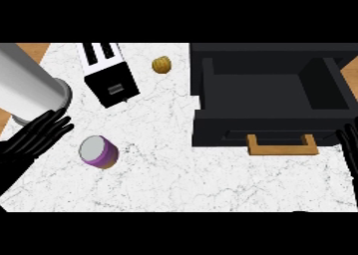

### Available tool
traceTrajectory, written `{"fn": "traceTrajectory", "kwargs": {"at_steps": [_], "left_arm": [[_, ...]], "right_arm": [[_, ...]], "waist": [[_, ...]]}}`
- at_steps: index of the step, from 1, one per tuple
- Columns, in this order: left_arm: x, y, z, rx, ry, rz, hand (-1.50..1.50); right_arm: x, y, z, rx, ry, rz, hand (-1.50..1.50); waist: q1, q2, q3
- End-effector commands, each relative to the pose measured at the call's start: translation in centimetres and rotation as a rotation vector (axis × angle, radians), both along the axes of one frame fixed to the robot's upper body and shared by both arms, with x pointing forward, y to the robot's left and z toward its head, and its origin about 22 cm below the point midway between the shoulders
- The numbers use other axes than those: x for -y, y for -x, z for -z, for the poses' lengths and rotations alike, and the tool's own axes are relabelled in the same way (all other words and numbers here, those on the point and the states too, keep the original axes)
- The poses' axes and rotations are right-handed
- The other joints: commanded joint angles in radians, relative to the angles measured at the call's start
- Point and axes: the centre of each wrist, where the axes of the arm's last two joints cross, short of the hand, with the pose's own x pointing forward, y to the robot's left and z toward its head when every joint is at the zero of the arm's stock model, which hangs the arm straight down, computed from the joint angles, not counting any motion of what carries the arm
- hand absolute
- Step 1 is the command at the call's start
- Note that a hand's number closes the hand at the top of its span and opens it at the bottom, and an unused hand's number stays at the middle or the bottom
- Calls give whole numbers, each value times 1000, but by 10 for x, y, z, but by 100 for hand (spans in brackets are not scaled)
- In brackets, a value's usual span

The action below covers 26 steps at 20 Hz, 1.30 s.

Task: Pick up the can, place it into the drawer and close the drawer

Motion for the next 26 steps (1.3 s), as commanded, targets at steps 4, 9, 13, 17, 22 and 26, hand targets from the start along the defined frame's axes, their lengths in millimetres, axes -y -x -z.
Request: {"fn": "traceTrajectory", "kwargs": {"at_steps": [4, 9, 13, 17, 22, 26], "left_arm": [[-18, -11, 35, -28, -15, -11, -150], [10, -36, 35, -24, -27, -18, -150], [15, -25, 51, -17, -9, -18, -150], [-7, -29, 72, -13, -39, -55, -150], [-19, -41, 102, -36, -32, -95, -150], [-14, -46, 120, -40, -47, -84, -150]], "right_arm": [[13, -2, -7, -12, 8, 2, -150], [14, -9, 1, 12, -1, 10, -150], [25, -3, 24, -8, 2, 12, -150], [26, 1, 16, -11, 7, 23, -150], [27, 11, 18, 12, 10, 3, -150], [21, 6, 18, -7, 14, 0, -150]], "waist": [[0, 1, 0], [0, 1, 0], [2, 0, 0], [0, 0, 0], [-4, 1, 0], [-3, 1, 0]]}}
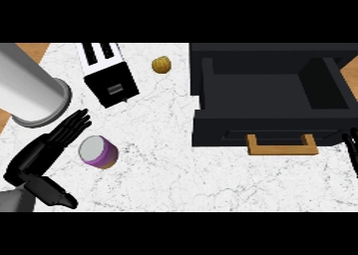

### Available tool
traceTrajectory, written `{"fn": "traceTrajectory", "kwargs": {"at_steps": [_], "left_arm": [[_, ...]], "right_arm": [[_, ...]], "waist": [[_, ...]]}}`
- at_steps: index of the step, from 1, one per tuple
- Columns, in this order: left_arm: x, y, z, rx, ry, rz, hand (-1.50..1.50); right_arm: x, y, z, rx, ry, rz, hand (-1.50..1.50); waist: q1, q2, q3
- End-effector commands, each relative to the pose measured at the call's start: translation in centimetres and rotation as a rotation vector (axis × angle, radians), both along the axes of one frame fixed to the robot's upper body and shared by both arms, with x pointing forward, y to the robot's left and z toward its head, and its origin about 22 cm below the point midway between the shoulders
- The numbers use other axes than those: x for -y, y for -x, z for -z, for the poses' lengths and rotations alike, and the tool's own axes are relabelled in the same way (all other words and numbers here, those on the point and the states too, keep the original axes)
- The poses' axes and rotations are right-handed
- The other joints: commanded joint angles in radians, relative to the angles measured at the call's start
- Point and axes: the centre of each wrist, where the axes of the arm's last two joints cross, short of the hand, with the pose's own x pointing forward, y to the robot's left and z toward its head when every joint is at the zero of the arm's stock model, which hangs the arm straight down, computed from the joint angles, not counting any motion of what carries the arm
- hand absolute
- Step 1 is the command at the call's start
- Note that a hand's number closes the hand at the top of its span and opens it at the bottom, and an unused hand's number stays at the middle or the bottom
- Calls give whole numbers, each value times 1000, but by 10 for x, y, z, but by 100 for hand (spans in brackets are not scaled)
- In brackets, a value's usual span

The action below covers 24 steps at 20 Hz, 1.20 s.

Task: Pick up the can, place it into the drawer and close the drawer

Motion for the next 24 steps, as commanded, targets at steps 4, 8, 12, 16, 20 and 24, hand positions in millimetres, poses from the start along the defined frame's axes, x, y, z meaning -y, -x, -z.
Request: {"fn": "traceTrajectory", "kwargs": {"at_steps": [4, 8, 12, 16, 20, 24], "left_arm": [[4, -4, 33, -26, 2, -13, -150], [-6, -14, 46, -21, -28, -2, -150], [-11, -17, 60, -21, -33, -11, -150], [-30, 6, 73, -40, -23, -8, -150], [-31, -12, 67, -39, -17, -22, -150], [-36, -23, 82, -84, -32, -59, -150]], "right_arm": [[-13, -15, -13, 22, -6, -19, -150], [-22, 0, -1, 11, 8, 10, -150], [-12, -6, 2, -3, -3, -1, -150], [2, -4, 4, 22, 5, -3, -150], [-12, 16, -13, 5, 9, -13, -150], [7, -10, -12, 28, 19, 15, -150]], "waist": [[2, 0, 0], [-1, 0, 0], [-2, 1, 0], [0, 0, 0], [-4, 0, 0], [-6, 3, -1]]}}
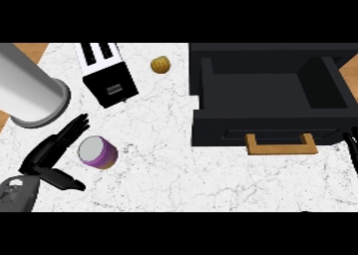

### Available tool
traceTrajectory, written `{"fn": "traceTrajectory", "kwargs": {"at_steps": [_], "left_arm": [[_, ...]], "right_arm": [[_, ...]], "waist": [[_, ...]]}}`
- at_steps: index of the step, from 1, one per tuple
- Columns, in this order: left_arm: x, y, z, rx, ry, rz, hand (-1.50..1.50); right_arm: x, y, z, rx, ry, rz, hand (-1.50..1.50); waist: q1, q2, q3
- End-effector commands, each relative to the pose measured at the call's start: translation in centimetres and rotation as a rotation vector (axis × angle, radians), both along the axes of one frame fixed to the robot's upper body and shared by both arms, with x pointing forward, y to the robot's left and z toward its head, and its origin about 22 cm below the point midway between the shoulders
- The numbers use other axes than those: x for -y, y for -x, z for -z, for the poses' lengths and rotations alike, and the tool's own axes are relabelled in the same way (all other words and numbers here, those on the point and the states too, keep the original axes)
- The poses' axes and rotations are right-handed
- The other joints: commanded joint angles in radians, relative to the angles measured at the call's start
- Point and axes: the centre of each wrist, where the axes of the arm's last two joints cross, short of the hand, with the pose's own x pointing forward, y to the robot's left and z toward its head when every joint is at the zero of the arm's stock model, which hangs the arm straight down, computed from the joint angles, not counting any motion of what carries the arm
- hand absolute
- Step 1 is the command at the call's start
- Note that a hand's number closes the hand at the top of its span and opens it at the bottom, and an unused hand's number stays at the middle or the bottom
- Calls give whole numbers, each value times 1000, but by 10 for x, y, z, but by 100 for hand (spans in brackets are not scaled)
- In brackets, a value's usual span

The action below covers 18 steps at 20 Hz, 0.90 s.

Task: Pick up the can, place it into the drawer and close the drawer

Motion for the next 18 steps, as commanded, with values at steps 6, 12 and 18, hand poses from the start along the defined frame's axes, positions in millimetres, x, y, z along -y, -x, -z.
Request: {"fn": "traceTrajectory", "kwargs": {"at_steps": [6, 12, 18], "left_arm": [[-4, 9, 28, -5, 76, 24, -150], [6, -6, 24, -4, 71, 51, -150], [17, -20, 21, 7, 55, 30, -150]], "right_arm": [[23, 20, -11, 4, -19, -14, -150], [-15, 15, -5, 5, -15, -14, -150], [2, 14, -14, -15, 8, 2, -150]], "waist": [[-17, 2, -1], [-4, 1, 0], [-4, 0, 0]]}}
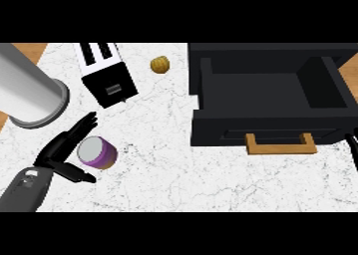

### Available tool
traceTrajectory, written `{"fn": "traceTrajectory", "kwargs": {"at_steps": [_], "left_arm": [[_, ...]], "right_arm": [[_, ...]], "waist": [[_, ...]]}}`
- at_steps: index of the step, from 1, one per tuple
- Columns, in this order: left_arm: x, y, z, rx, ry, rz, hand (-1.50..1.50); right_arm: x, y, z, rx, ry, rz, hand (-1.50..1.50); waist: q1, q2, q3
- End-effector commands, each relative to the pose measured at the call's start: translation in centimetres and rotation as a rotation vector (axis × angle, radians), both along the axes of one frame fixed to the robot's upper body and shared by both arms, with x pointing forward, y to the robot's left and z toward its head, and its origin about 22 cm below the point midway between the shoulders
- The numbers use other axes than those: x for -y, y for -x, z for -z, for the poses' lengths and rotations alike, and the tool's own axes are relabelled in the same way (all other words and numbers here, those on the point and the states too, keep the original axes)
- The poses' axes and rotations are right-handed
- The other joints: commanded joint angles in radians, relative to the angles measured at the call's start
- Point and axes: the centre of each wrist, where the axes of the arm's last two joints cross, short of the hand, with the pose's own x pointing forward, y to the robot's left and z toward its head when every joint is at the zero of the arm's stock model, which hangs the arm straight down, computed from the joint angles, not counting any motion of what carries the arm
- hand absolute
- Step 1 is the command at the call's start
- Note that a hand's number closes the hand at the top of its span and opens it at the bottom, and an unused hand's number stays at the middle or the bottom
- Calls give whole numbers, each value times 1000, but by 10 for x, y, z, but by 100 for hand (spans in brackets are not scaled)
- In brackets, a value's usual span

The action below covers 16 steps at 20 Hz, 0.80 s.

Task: Pick up the can, place it into the drawer and close the drawer

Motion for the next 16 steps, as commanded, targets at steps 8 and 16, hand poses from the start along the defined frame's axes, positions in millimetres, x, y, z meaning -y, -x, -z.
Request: {"fn": "traceTrajectory", "kwargs": {"at_steps": [8, 16], "left_arm": [[15, -6, 7, 8, 95, 90, -150], [32, -15, 2, 27, 110, 132, -150]], "right_arm": [[13, -3, -4, 13, -18, -6, -150], [-7, 13, -8, 2, -22, -1, -150]], "waist": [[1, 0, 0], [4, -3, 1]]}}
